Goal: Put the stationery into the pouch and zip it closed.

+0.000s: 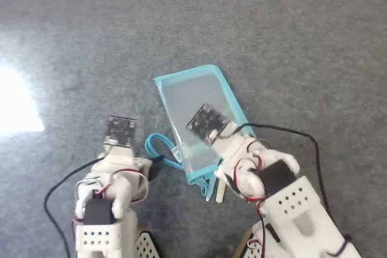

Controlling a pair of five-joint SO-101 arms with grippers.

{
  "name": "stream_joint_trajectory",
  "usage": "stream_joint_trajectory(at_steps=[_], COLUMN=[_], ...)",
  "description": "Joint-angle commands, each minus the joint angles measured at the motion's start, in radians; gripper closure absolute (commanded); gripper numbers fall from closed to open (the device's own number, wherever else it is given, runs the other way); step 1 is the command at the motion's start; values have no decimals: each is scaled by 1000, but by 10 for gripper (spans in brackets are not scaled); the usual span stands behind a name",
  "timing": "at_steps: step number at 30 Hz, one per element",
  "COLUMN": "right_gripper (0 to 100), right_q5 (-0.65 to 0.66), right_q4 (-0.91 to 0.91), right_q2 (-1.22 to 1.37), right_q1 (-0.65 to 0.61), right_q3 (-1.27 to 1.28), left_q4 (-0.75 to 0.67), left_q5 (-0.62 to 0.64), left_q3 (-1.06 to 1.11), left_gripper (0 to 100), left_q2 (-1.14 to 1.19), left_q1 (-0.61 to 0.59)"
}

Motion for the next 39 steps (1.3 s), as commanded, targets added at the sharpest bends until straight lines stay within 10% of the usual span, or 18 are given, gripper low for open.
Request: stream_joint_trajectory(at_steps=[1,23,39], right_gripper=[775,775,775], right_q5=[55,-17,75], right_q4=[-10,-392,-28], right_q2=[-28,532,219], right_q1=[-61,96,22], right_q3=[6,-275,-193], left_q4=[-35,-32,-21], left_q5=[-167,-167,-167], left_q3=[-8,-8,-8], left_gripper=[664,664,664], left_q2=[-8,-2,-5], left_q1=[-138,-149,-149])
